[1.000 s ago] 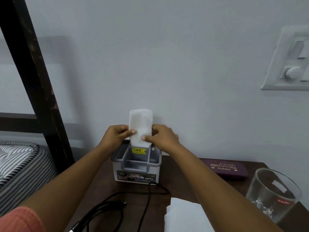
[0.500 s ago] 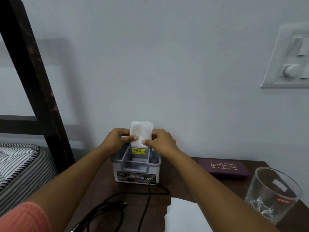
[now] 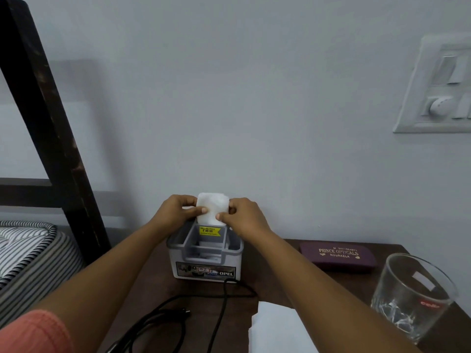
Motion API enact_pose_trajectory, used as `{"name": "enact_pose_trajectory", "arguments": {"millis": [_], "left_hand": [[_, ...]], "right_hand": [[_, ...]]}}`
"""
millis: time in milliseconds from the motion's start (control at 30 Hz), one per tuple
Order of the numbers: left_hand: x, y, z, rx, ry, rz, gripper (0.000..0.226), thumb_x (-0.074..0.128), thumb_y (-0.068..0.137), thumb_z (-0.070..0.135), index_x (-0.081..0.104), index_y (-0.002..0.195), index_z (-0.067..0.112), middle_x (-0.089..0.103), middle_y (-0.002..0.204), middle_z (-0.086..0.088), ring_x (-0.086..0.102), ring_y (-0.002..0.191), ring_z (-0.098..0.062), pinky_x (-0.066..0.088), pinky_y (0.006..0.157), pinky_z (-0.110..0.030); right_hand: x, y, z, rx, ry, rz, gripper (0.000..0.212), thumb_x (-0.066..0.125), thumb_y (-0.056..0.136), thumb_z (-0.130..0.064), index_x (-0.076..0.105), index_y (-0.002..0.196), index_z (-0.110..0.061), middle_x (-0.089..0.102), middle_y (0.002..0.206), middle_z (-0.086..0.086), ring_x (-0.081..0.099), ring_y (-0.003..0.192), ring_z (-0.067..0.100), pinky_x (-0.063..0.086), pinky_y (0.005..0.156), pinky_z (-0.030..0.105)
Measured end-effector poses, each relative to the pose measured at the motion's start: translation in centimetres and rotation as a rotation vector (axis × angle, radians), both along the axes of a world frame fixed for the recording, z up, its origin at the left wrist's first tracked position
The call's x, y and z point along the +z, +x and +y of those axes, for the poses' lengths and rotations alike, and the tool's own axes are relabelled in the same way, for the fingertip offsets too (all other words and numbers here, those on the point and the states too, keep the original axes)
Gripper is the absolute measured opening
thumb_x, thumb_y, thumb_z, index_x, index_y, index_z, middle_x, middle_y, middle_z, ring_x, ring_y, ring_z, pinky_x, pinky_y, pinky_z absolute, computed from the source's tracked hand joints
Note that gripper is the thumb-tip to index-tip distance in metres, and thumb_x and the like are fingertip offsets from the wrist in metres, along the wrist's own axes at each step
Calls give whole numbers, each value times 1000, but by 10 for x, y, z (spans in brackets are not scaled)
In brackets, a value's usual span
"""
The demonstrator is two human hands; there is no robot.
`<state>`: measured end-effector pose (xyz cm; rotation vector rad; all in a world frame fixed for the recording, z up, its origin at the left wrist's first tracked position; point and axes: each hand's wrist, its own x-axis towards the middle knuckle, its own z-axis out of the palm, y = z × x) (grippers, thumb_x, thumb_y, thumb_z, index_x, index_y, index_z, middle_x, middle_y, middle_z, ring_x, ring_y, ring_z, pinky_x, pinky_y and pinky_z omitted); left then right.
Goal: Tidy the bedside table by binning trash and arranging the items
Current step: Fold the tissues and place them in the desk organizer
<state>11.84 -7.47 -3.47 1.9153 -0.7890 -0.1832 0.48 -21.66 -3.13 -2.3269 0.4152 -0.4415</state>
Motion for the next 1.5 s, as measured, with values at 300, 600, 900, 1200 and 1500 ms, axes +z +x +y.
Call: {"name": "enact_pose_trajectory", "arguments": {"millis": [300,600,900,1200,1500], "left_hand": [[11,-43,15,278,-4,-235,32,73,78,22,63,108,17,62,110,1,56,111,-19,44,87,-29],[-44,-266,26,-109,-4,-79,34,57,80,13,67,102,38,65,99,29,59,95,9,47,85,-13],[-65,-224,-11,89,355,-129,21,63,86,24,63,106,17,55,114,-1,56,97,-17,40,79,-23],[-60,-215,-8,97,371,-124,32,80,68,25,49,61,32,60,88,1,51,70,-3,30,54,-12],[-68,-232,7,134,190,-387,4,75,74,23,73,75,20,63,80,14,55,71,-3,38,68,-2]], "right_hand": [[6,-82,1,-148,348,-350,22,65,84,-31,60,103,-19,61,85,-10,64,79,16,50,66,23],[-88,-271,17,-220,-443,-121,22,47,80,-50,65,89,-40,63,89,-24,52,90,0,41,72,23],[-104,-284,13,-284,-523,-110,47,23,91,-61,67,87,-45,65,95,-21,46,98,0,24,80,27],[-110,-286,14,-289,-544,-92,24,45,79,-50,65,88,-44,62,97,-23,45,98,1,26,89,33],[-109,-285,16,-292,-523,-93,24,45,79,-49,66,87,-43,63,97,-22,44,98,-1,26,90,33]]}}
